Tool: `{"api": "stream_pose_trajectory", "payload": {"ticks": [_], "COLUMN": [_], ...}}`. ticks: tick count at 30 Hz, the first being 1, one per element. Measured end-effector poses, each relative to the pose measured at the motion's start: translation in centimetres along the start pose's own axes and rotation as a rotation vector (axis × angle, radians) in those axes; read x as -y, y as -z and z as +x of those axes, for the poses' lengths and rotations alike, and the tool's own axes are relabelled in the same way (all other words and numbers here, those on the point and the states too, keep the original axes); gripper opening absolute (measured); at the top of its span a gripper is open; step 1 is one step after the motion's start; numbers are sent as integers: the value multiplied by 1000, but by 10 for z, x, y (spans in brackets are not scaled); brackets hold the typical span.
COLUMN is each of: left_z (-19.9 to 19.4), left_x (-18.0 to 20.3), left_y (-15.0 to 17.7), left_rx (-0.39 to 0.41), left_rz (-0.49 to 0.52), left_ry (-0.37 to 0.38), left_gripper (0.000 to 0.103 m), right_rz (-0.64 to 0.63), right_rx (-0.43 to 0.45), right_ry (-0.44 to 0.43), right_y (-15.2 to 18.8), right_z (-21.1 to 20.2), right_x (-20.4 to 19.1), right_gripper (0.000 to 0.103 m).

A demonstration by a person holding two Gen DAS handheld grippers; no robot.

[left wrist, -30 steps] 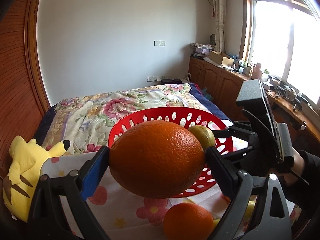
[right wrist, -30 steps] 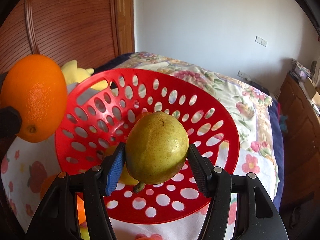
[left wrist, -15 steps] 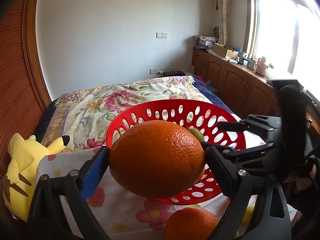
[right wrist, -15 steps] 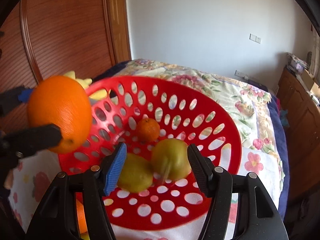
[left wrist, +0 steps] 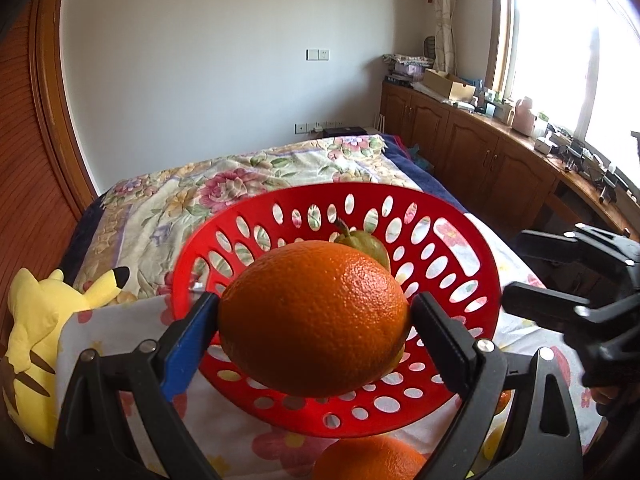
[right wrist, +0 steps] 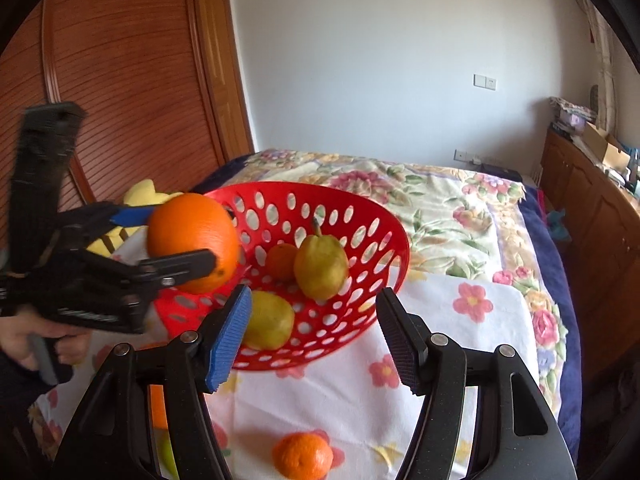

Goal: Organize fruits
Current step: 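Withdraw both grippers from the basket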

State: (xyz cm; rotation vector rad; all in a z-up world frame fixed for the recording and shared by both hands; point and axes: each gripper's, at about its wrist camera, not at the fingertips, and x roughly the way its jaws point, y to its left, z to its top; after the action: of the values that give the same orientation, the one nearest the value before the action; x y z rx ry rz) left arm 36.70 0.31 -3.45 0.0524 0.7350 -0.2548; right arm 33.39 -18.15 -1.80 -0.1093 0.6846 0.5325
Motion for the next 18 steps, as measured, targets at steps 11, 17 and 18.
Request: {"api": "stream_pose_trajectory", "payload": {"ticks": [11,17,18], "left_z": [17,1,-1], "left_x": [7,12,12], "left_y": [5,-6,-6], "left_rx": [-59,-3,0], "left_rz": [4,31,32], "left_ry": [-69,-95,-92], "left_gripper": [94,91,91], "right_rz": [3,21,26], "right_rx": [8,2,2], "right_ry": [-30,-36,-37], "right_y": [15,25,26], "right_z": [-10,-16,-17], "right_x": [-2,-1,1], "right_gripper": [67,67,67]}}
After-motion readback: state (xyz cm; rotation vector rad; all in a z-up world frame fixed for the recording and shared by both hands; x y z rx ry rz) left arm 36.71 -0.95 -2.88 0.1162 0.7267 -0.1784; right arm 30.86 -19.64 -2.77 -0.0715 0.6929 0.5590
